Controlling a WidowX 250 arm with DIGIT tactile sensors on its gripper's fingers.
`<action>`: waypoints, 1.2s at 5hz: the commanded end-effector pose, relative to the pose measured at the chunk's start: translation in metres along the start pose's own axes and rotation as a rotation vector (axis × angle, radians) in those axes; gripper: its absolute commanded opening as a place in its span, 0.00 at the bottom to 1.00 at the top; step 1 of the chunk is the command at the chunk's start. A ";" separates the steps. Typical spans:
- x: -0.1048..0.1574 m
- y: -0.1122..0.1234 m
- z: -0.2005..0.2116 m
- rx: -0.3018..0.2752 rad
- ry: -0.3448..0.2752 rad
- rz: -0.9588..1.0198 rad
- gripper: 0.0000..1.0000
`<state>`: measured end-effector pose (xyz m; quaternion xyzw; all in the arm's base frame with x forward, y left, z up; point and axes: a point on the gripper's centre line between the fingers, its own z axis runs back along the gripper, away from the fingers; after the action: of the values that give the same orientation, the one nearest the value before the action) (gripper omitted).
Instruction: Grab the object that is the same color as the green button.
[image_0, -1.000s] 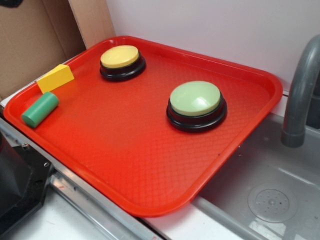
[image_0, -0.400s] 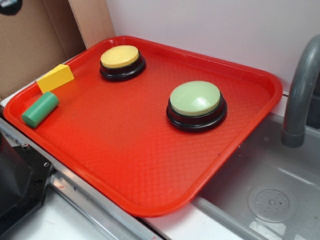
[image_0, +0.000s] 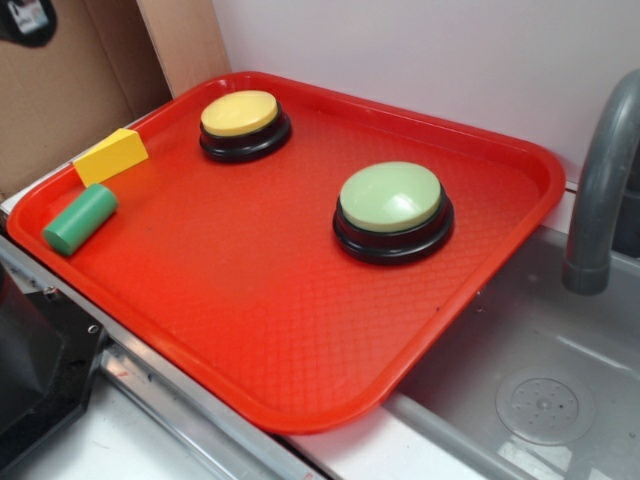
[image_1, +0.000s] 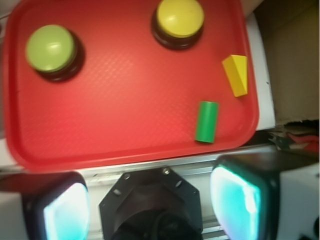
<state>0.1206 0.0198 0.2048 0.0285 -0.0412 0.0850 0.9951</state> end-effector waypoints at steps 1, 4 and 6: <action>0.012 0.051 -0.044 0.095 -0.076 0.168 1.00; 0.022 0.090 -0.155 0.153 -0.090 0.227 1.00; 0.021 0.083 -0.199 0.111 -0.029 0.220 1.00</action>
<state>0.1484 0.1181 0.0146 0.0823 -0.0569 0.1999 0.9747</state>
